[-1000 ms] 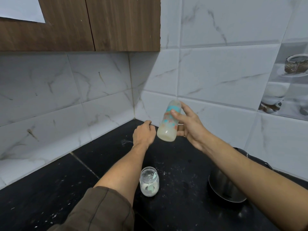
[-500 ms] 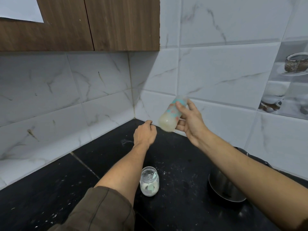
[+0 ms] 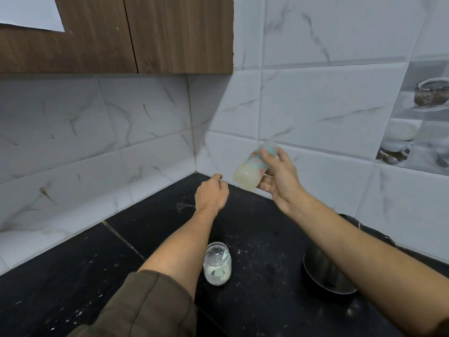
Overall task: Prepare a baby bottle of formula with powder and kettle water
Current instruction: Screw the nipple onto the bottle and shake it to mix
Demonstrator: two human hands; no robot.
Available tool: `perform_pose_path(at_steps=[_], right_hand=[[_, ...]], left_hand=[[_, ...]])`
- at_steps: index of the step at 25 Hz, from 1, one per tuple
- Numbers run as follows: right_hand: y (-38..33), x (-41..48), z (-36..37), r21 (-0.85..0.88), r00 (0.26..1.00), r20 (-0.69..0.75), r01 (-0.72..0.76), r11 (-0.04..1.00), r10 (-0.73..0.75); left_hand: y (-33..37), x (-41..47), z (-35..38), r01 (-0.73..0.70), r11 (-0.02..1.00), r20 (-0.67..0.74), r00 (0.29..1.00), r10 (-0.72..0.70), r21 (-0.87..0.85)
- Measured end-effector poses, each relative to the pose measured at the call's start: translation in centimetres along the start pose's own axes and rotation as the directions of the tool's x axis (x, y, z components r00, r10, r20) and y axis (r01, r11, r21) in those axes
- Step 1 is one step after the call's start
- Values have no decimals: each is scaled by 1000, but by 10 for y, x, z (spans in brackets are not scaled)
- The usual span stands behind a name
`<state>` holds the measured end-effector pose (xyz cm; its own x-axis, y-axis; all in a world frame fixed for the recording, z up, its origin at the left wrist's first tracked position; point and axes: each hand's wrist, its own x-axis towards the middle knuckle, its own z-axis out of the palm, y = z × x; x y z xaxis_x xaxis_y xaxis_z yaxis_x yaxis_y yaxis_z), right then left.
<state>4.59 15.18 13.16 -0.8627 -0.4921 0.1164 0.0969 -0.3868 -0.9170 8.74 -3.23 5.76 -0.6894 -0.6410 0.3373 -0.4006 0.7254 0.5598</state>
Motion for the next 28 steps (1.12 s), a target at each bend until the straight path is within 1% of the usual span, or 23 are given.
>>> perform_pose_path(at_steps=[1,2,3,4,5,7,8,9,11,13,14,15,16,17,19,20,21,22,24,25,26,27,28], right_hand=[[-2,4,0,96,996,-80,-19,995,27],[-4,8,-1,183,990,-125,-45,982,68],[-5,10,-2,216,987,-126,-69,974,98],[-7,8,-1,179,991,-91,-86,980,103],[-9,3,0,87,995,-13,-93,992,94],[-12,-7,4,-120,980,174,-74,990,94],[-12,-9,5,-160,972,216,-57,985,92],[-11,-9,6,-152,973,216,-43,987,76],[-8,-5,7,-46,994,101,-29,999,34],[-7,3,7,132,996,-73,-47,990,57],[-7,6,6,191,990,-117,-50,980,73],[-8,7,5,187,990,-119,-52,981,75],[-9,5,4,126,995,-78,-56,991,66],[-11,0,4,38,998,7,-61,997,61],[-14,-7,4,-142,981,182,-48,989,74],[-13,-9,3,-172,973,220,-29,985,68],[-13,-8,3,-159,977,210,-13,987,46],[-12,-7,3,-100,988,156,-7,995,23],[-11,1,3,96,1000,-12,-27,995,29],[-10,4,2,188,996,-71,-31,982,45],[-10,6,1,219,995,-86,-33,975,53],[-9,5,0,181,997,-61,-37,983,49],[-10,2,0,107,999,0,-40,993,40]], left_hand=[[0,-1,0,4,1000,-4,1000,-4,-2],[0,-2,-1,6,1000,-7,1000,-6,-1],[-1,-2,-1,8,1000,-8,1000,-8,-1],[-1,-1,-1,7,1000,-7,1000,-7,-2],[-1,0,-1,6,1000,-4,1000,-6,1],[0,1,-1,3,1000,6,1000,-3,20],[1,1,-2,1,1000,11,1000,-1,30],[1,1,-2,0,1000,14,1000,0,31],[2,-1,-2,3,1000,15,1000,-3,14],[1,-4,-3,8,1000,-1,1000,-8,6],[1,-4,-4,13,1000,-8,1000,-13,5],[0,-4,-5,14,1000,-12,1000,-14,3],[-1,-4,-4,16,1000,-11,1000,-16,0],[-2,-4,-4,13,1000,-8,1000,-13,-2],[-2,-4,-3,5,1000,-1,1000,-5,-3],[-3,-4,-3,1,1000,1,1000,-1,-4],[-3,-4,-3,-1,1000,3,1000,1,-6],[-3,-4,-2,1,1000,6,1000,-1,-9],[-1,-5,-3,12,1000,1,1000,-12,-7],[0,-6,-3,15,1000,-4,1000,-15,-4],[0,-6,-4,17,1000,-7,1000,-17,-2],[-1,-6,-4,16,1000,-7,1000,-16,-4],[-1,-5,-4,14,1000,-6,1000,-14,-6]])
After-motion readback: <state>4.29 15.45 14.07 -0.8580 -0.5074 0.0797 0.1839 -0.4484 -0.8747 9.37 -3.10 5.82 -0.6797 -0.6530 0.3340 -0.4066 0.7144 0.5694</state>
